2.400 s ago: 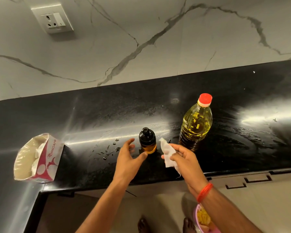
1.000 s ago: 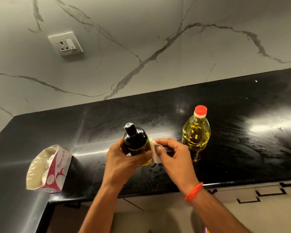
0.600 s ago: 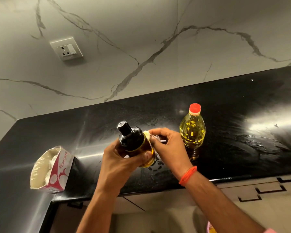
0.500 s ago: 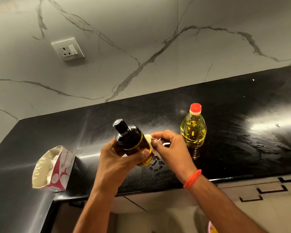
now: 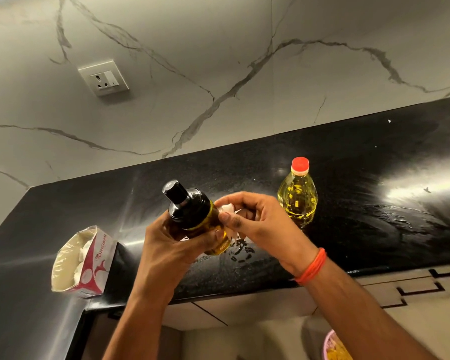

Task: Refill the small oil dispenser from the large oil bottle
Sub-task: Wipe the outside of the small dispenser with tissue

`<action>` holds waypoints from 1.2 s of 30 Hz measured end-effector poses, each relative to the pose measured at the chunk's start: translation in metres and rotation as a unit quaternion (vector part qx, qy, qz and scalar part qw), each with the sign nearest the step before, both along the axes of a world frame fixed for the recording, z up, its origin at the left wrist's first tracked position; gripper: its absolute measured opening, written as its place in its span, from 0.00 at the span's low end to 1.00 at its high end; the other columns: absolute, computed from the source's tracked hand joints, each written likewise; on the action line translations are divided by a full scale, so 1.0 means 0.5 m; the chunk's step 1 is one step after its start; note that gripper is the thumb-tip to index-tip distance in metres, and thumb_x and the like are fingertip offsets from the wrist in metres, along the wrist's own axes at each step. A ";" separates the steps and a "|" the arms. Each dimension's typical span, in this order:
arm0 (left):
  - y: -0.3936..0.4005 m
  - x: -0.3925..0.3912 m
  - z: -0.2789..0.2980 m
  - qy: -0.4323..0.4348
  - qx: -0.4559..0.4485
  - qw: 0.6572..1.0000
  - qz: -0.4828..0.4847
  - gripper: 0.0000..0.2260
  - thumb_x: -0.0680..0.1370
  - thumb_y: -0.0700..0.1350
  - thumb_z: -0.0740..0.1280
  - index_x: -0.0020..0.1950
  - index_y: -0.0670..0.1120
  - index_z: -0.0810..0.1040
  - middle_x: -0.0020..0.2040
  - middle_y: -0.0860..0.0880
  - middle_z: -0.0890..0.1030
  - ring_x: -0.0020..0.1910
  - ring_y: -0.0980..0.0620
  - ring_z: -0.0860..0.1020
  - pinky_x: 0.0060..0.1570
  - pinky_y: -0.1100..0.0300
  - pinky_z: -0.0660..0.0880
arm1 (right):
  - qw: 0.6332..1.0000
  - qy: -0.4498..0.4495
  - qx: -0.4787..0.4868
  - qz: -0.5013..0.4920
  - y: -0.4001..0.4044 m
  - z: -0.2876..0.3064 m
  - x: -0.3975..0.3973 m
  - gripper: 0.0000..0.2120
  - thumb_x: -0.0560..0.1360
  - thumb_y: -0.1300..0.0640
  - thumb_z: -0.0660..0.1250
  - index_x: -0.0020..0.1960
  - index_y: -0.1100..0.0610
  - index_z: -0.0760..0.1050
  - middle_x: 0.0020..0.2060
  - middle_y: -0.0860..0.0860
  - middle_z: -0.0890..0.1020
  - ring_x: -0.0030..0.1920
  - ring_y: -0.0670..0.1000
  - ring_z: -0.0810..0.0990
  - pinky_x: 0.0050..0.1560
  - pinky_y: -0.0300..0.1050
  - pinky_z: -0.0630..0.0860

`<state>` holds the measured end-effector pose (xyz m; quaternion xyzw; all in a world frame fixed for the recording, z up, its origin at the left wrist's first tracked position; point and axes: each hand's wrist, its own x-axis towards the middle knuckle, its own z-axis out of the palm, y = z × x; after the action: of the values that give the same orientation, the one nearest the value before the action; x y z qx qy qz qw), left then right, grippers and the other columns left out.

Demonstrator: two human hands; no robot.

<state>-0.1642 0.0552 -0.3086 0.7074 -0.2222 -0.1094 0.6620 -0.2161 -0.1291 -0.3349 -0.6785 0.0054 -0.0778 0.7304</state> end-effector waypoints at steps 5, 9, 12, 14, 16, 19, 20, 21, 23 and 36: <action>0.007 0.005 0.007 0.006 0.008 1.000 0.006 0.20 0.60 0.54 0.85 0.50 0.59 0.86 0.50 0.50 0.88 0.50 0.51 0.86 0.46 0.68 0.80 | 0.993 -0.018 0.116 -0.015 -0.008 -0.004 0.008 0.09 0.78 0.68 0.67 0.48 0.58 0.83 0.41 0.54 0.84 0.41 0.50 0.82 0.42 0.42 0.80; 0.000 0.004 0.006 0.010 0.016 0.999 0.031 0.19 0.59 0.49 0.83 0.48 0.61 0.86 0.49 0.52 0.88 0.49 0.56 0.86 0.45 0.71 0.78 | 0.967 -0.043 0.252 -0.005 -0.013 0.008 0.023 0.16 0.77 0.70 0.62 0.42 0.58 0.85 0.47 0.54 0.86 0.43 0.48 0.84 0.37 0.38 0.80; -0.006 0.001 0.012 0.003 0.019 1.000 0.023 0.20 0.60 0.50 0.85 0.48 0.63 0.86 0.49 0.53 0.88 0.49 0.56 0.86 0.45 0.71 0.78 | 0.979 -0.043 0.201 -0.017 -0.015 0.007 0.038 0.13 0.77 0.68 0.63 0.51 0.59 0.86 0.51 0.55 0.87 0.45 0.47 0.84 0.41 0.36 0.79; -0.009 0.000 0.017 -0.002 0.016 1.000 0.018 0.20 0.61 0.48 0.85 0.49 0.62 0.86 0.51 0.52 0.88 0.51 0.53 0.86 0.47 0.70 0.78 | 0.989 -0.040 0.142 -0.029 -0.015 0.001 0.046 0.11 0.78 0.66 0.68 0.58 0.60 0.83 0.52 0.56 0.86 0.46 0.48 0.83 0.44 0.37 0.78; -0.013 0.001 0.023 -0.002 0.009 1.000 0.012 0.20 0.61 0.49 0.84 0.50 0.61 0.86 0.51 0.51 0.87 0.52 0.52 0.86 0.48 0.68 0.79 | 0.992 -0.033 0.119 -0.027 -0.015 -0.008 0.045 0.17 0.73 0.61 0.75 0.61 0.60 0.82 0.52 0.56 0.86 0.49 0.48 0.85 0.48 0.38 0.79; -0.011 0.003 0.032 -0.006 0.014 1.000 0.012 0.20 0.61 0.50 0.85 0.50 0.60 0.86 0.51 0.50 0.87 0.52 0.52 0.86 0.48 0.67 0.79 | 0.992 -0.026 0.104 -0.061 -0.015 -0.020 0.036 0.16 0.71 0.62 0.77 0.59 0.61 0.83 0.47 0.53 0.87 0.46 0.45 0.85 0.46 0.37 0.79; -0.009 0.004 0.034 -0.010 0.019 1.000 0.014 0.20 0.61 0.50 0.85 0.50 0.61 0.86 0.51 0.50 0.87 0.51 0.52 0.86 0.48 0.67 0.79 | 0.992 -0.028 0.090 -0.080 -0.013 -0.023 0.032 0.12 0.73 0.63 0.76 0.56 0.61 0.84 0.44 0.51 0.87 0.42 0.43 0.84 0.43 0.35 0.78; -0.008 0.005 0.037 -0.014 0.024 1.000 0.014 0.20 0.61 0.49 0.84 0.49 0.61 0.86 0.51 0.51 0.87 0.51 0.53 0.86 0.48 0.69 0.79 | 0.992 -0.033 0.080 -0.094 -0.012 -0.025 0.028 0.09 0.74 0.63 0.75 0.55 0.60 0.85 0.41 0.50 0.86 0.39 0.42 0.82 0.41 0.35 0.77; -0.007 0.004 0.039 -0.021 0.031 0.999 0.011 0.20 0.61 0.49 0.85 0.49 0.63 0.85 0.50 0.53 0.88 0.50 0.55 0.86 0.46 0.71 0.78 | 0.990 -0.060 0.075 -0.101 -0.010 -0.025 0.019 0.08 0.75 0.64 0.74 0.54 0.60 0.85 0.41 0.50 0.87 0.40 0.43 0.83 0.43 0.36 0.79; -0.023 0.000 0.070 -0.042 0.026 0.999 0.011 0.21 0.60 0.49 0.85 0.49 0.61 0.86 0.50 0.52 0.88 0.49 0.54 0.86 0.45 0.69 0.79 | 0.993 -0.046 0.062 -0.088 -0.007 -0.010 0.037 0.08 0.77 0.64 0.71 0.55 0.59 0.85 0.50 0.52 0.88 0.55 0.48 0.85 0.58 0.44 0.80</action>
<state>-0.1645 0.0439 -0.2738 0.7308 -0.2396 -0.0782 0.6344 -0.1974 -0.1328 -0.3398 -0.6244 0.0366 -0.1725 0.7609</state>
